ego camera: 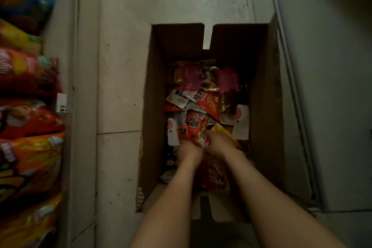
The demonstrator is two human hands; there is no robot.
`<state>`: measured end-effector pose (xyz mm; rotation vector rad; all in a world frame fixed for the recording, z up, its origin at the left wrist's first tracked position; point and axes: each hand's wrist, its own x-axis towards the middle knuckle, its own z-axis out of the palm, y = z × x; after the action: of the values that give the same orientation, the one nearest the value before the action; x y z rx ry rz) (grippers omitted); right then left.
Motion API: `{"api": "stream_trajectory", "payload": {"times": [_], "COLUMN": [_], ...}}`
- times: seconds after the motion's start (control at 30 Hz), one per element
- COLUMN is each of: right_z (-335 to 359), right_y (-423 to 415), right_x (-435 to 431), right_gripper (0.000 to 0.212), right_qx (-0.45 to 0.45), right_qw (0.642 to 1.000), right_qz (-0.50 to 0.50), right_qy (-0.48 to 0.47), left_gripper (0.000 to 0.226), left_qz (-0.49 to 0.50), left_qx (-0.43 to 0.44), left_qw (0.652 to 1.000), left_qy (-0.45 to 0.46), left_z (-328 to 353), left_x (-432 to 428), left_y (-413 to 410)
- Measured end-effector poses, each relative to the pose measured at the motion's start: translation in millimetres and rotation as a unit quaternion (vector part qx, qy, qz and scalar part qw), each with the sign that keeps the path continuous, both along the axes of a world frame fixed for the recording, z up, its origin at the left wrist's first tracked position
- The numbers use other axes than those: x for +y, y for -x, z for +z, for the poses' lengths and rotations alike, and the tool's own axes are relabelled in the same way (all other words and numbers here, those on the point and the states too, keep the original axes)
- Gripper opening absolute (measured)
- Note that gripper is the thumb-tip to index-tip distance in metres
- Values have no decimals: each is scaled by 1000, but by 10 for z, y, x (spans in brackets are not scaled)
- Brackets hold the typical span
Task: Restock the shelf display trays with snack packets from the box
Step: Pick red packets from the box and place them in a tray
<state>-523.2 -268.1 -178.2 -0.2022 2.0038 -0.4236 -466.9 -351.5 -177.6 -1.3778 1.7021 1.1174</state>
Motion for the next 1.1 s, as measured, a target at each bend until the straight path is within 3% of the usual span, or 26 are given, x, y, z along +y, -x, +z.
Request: {"api": "stream_trajectory", "payload": {"times": [0.13,0.2,0.33,0.4,0.53,0.73,0.9,1.03,1.1], "right_z": [480,801,1702,2238,3546,5150,6363,7084,7425], "right_y": [-137,-161,-71,-27,-42,-260,-604,-991,-1227], "right_x": [35,101,154,175,217,370,741,1125,1325], "right_gripper": [34,33,11,8,11,16,19,18,17], "right_qx": [95,150,259,247,211,174,193,233,263], "right_qw": [994,981,940,921,872,818,781,764,729], "right_qz": [-52,-121,-214,-285,-410,-497,-521,-534,-563], "right_qy": [1,11,62,103,165,232,284,278,286], "left_gripper": [36,32,33,39,26,20,30,45,49], "left_qz": [-17,-14,45,93,181,238,163,118,103], "left_qx": [16,17,51,79,162,251,292,261,221], "left_qw": [1000,1000,995,988,958,898,864,852,846], "left_qy": [-3,-10,-68,-91,-152,-271,-375,-439,-475], "left_z": [559,856,1634,2060,3291,5065,6241,6785,7070], "left_x": [-48,-65,-131,-168,-271,-213,25,279,439], "left_y": [-86,-102,-86,-47,11,18,-182,-378,-451]}}
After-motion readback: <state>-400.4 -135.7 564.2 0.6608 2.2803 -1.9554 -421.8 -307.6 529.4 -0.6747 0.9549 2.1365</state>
